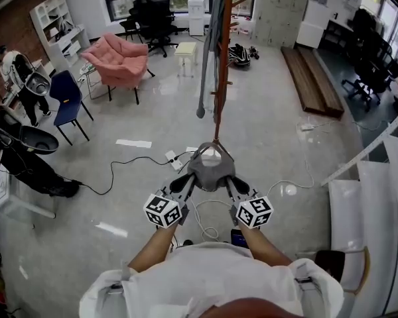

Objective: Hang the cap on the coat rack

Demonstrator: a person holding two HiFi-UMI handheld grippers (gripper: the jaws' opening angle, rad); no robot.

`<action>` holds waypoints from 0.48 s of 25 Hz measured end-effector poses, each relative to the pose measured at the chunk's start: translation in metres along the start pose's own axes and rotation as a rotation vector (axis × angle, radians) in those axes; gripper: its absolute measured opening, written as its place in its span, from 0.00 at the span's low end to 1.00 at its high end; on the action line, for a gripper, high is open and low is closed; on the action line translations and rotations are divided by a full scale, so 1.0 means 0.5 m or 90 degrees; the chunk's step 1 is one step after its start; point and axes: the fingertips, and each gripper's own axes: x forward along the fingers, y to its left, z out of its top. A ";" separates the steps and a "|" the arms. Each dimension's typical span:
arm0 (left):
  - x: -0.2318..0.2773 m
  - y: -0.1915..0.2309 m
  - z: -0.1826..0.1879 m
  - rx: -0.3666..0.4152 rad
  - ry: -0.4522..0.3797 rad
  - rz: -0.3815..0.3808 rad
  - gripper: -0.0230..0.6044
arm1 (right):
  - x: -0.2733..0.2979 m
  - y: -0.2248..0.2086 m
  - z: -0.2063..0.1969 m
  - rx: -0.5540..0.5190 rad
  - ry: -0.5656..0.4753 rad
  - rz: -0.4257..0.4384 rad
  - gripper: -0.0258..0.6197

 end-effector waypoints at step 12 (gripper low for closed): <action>0.009 -0.056 -0.012 -0.002 0.001 0.025 0.08 | -0.051 -0.014 -0.012 0.039 0.011 0.047 0.09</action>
